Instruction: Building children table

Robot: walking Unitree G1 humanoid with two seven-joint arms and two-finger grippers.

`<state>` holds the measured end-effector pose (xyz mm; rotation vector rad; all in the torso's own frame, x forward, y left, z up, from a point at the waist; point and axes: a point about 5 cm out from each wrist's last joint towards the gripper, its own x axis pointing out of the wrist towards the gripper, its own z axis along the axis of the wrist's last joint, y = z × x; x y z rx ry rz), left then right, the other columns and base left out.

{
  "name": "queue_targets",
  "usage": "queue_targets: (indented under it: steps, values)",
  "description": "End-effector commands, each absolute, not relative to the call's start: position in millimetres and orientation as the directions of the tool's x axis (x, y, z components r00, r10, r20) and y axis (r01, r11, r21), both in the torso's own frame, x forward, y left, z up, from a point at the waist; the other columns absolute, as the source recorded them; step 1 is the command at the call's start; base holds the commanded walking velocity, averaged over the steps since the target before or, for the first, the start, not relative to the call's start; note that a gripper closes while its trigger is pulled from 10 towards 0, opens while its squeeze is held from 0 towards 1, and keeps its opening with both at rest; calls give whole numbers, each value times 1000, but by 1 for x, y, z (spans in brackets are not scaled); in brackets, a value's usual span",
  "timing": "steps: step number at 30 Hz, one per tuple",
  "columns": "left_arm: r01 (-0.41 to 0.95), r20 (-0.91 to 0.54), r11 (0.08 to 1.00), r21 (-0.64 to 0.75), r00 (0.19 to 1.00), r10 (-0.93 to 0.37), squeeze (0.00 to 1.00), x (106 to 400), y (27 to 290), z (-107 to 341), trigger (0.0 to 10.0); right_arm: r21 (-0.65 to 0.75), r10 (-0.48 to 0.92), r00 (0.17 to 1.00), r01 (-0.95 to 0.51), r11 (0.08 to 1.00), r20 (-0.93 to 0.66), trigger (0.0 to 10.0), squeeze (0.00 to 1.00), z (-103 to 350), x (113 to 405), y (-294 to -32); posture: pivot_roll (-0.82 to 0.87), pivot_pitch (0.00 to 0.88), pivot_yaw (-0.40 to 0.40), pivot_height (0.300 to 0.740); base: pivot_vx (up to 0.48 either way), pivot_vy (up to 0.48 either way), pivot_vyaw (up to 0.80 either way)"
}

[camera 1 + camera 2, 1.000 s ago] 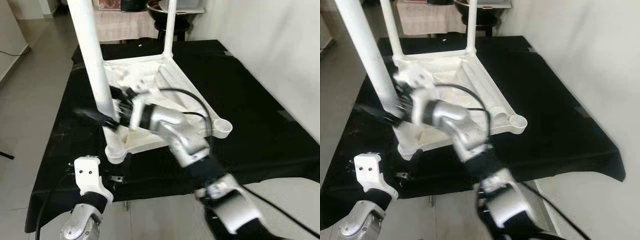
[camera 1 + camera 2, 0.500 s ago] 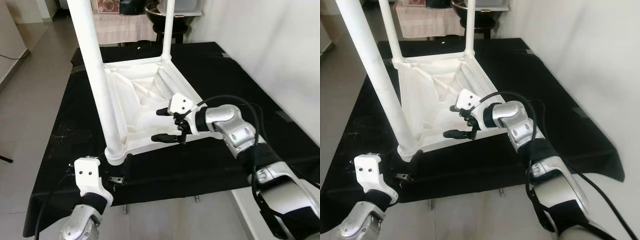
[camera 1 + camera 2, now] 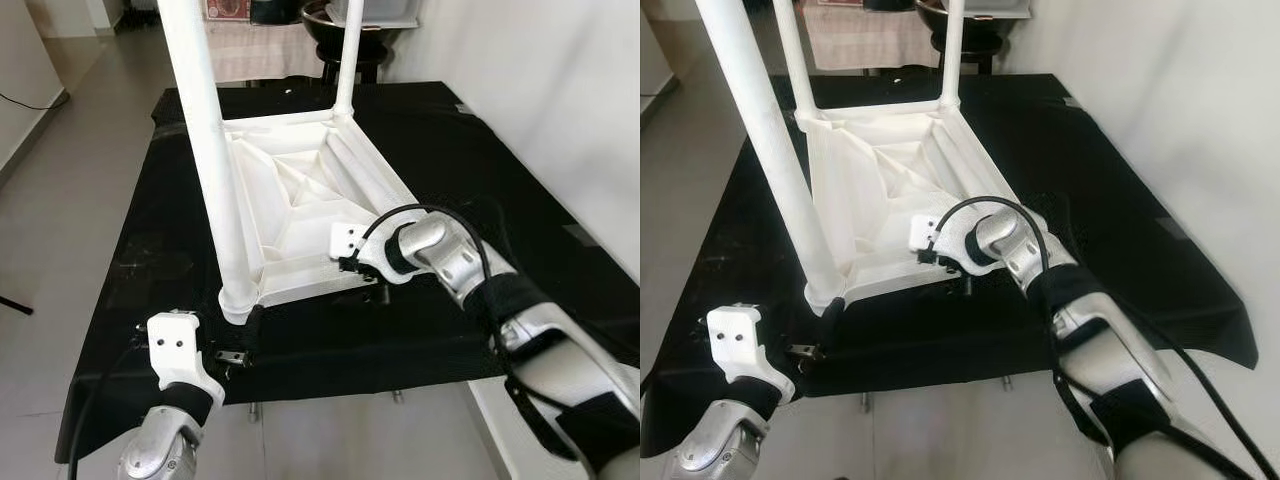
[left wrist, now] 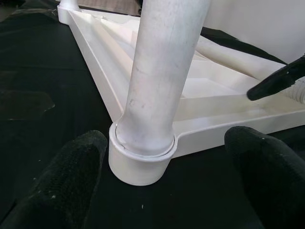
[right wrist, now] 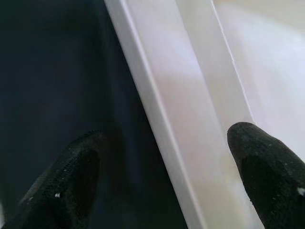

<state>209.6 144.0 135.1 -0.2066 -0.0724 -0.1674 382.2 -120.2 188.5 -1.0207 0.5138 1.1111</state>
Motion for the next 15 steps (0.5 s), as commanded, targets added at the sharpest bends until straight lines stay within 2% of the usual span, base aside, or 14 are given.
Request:
queue_targets:
  steps: [1,2,3,4,5,6,7,15]
  values:
    - [170,78,965,-198,985,-157,0,209,145,132,10000,-410,435,401,-909,79,-806,10000,0,183,383,-124,70,82,-65,740,0,0,0]
    - [170,79,965,-199,984,-157,0,209,144,132,10000,-421,370,423,-903,88,-828,9922,0,178,385,-129,70,82,-65,740,0,0,0]
    - [170,79,965,-200,984,-157,0,209,144,133,10000,-430,328,435,-898,93,-838,7961,0,176,386,-132,60,83,-66,740,0,0,0]
    - [170,80,965,-201,984,-157,0,209,144,133,10000,-435,292,445,-895,101,-847,7961,0,173,386,-135,60,83,-66,740,0,0,0]
    - [170,80,964,-202,984,-157,0,209,144,133,10000,-434,272,448,-894,112,-852,2471,0,170,386,-136,59,85,-66,740,0,0,0]
    - [170,80,964,-202,984,-157,0,209,144,133,10000,-434,272,448,-894,112,-852,2471,0,170,386,-136,59,85,-66,740,0,0,0]
    - [170,80,964,-203,984,-157,0,209,144,133,10000,-432,267,448,-894,122,-853,0,0,169,386,-136,59,85,-66,740,0,0,0]
    - [169,81,964,-203,984,-156,0,210,145,133,10000,-418,247,446,-895,158,-860,0,0,170,388,-138,52,83,-65,740,0,0,0]
